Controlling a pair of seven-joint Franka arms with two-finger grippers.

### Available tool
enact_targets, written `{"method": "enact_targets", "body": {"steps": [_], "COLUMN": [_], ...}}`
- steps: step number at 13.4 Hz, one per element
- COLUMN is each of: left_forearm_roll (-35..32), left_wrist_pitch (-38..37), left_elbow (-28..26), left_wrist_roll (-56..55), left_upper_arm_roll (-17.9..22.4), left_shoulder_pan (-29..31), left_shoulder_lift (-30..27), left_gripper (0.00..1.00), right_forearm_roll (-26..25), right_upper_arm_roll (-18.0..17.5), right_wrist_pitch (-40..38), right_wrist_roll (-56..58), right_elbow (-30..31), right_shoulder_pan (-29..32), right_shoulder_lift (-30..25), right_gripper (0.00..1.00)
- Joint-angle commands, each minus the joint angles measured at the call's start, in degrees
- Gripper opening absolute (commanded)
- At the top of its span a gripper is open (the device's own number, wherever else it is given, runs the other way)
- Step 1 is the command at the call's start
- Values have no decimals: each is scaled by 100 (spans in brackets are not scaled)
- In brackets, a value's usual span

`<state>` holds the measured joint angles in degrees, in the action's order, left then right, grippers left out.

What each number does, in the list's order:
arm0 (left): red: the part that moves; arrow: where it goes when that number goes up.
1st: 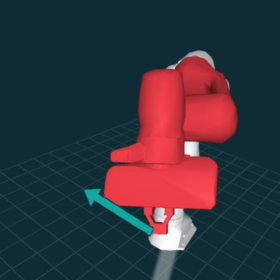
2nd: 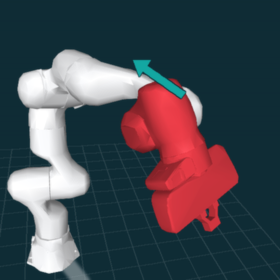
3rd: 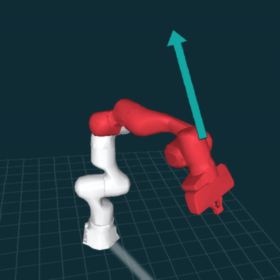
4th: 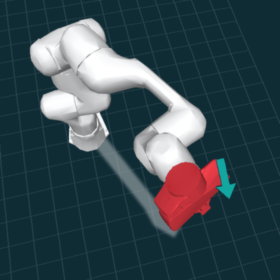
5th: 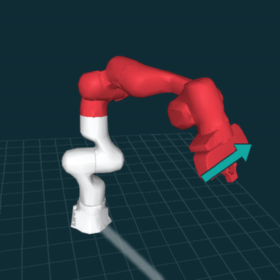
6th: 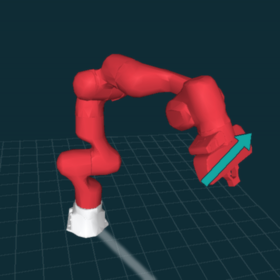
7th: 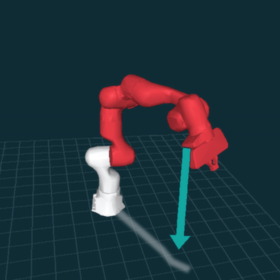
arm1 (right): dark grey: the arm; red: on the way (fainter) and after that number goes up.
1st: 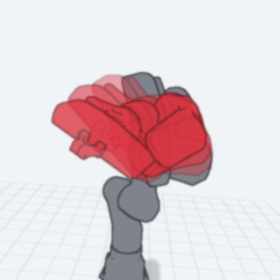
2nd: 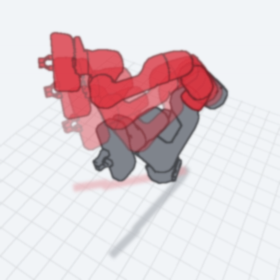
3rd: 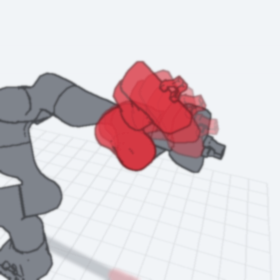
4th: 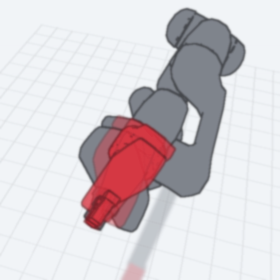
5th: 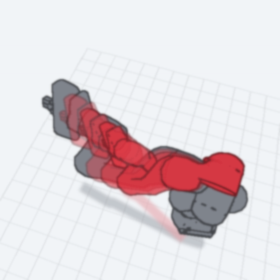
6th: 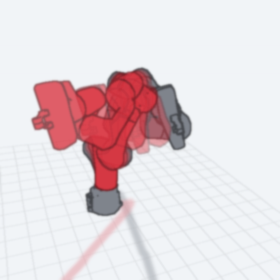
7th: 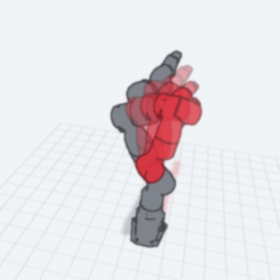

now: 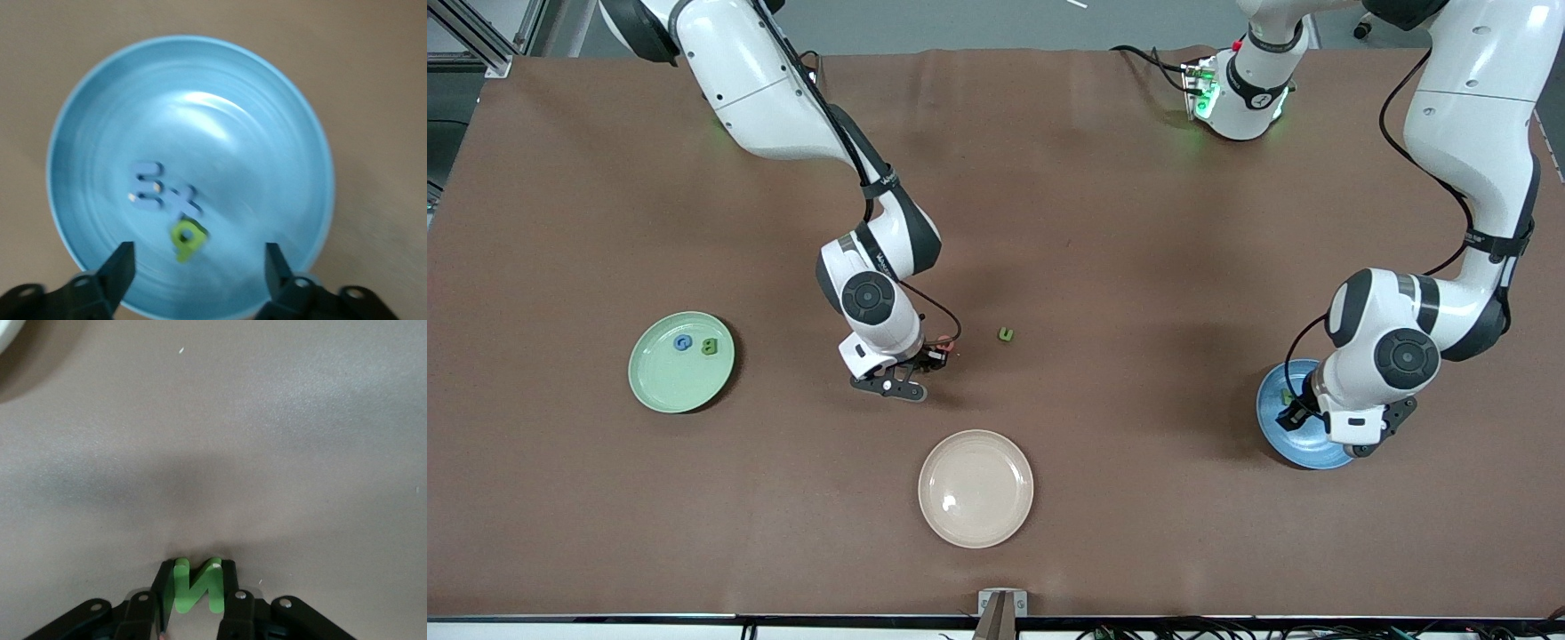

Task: Sort upper and lower case letters into plates
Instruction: 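Grasp the N with the right gripper while the left gripper releases the x, then place the N on the green plate while the left gripper reaches the s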

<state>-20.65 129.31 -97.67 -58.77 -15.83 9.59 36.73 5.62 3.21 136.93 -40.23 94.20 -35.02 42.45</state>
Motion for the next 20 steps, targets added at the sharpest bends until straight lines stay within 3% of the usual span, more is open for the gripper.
{"method": "enact_targets", "body": {"steps": [1,4,10,14,17,20], "left_forearm_roll": [0,-53,-115,-97,-97,-97], "left_wrist_pitch": [-151,-266,-301,-293,-240,-196], "left_elbow": [-42,-24,274,906,1293,1627], "left_wrist_roll": [-634,-1232,-2243,-3446,-4500,-5328], "left_upper_arm_roll": [-366,-877,-913,-870,-843,-414], "left_shoulder_pan": [-203,-448,-1863,-2724,-3120,-3726], "left_shoulder_lift": [-236,-245,-87,430,878,1213], "left_gripper": [100,100,100,99,98,93], "right_forearm_roll": [-79,-97,-105,-105,-105,-114], "right_upper_arm_roll": [66,92,171,171,171,171], "right_wrist_pitch": [1,-358,-457,218,405,405], "right_wrist_roll": [-2,216,2551,3932,4987,5823], "right_elbow": [-77,212,1644,2409,2490,2428], "right_shoulder_pan": [3,161,1223,1971,2594,3026], "right_shoulder_lift": [18,-385,-1730,-2004,-1951,-1951], "right_gripper": [22,22,22,22,22,22]}}
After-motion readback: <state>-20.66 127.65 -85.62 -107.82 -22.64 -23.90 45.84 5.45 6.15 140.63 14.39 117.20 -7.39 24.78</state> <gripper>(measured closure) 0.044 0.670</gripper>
